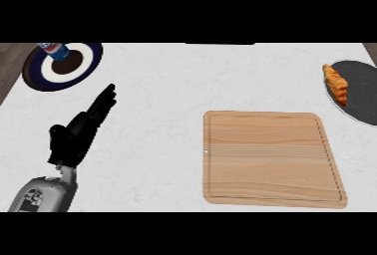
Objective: Pick the croissant from the cutting board and place it in the pan
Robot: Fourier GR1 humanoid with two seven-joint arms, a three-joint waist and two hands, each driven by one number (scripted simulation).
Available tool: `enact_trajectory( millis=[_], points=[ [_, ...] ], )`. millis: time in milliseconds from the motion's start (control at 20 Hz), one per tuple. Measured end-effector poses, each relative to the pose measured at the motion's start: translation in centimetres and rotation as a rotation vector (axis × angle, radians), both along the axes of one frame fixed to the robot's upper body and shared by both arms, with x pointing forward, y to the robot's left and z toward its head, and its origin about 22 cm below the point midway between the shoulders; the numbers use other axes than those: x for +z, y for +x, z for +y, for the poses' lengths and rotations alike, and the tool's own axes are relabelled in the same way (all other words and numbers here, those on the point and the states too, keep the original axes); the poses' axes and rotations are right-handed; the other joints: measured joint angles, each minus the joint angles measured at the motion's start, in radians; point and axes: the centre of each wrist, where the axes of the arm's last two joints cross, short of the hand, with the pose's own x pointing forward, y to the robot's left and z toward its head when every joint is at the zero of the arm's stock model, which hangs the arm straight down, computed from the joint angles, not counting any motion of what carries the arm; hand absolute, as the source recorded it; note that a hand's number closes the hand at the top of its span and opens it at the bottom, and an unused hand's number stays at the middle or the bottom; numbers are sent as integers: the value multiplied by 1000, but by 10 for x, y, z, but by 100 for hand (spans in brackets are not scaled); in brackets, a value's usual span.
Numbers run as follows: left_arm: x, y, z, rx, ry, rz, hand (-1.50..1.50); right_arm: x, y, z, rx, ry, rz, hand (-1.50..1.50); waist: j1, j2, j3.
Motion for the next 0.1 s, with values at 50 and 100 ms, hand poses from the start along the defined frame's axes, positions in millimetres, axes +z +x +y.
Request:
enact_trajectory(
  millis=[50,100],
  points=[
    [-1,0,-1,-1,1,-2,0,-1,-2,-1,0,-5,3,-150,-1,0,0],
    [0,0,0,0,3,-2,0,-3,-5,-1,-5,-6,0,-150,0,-1,0]
  ],
)
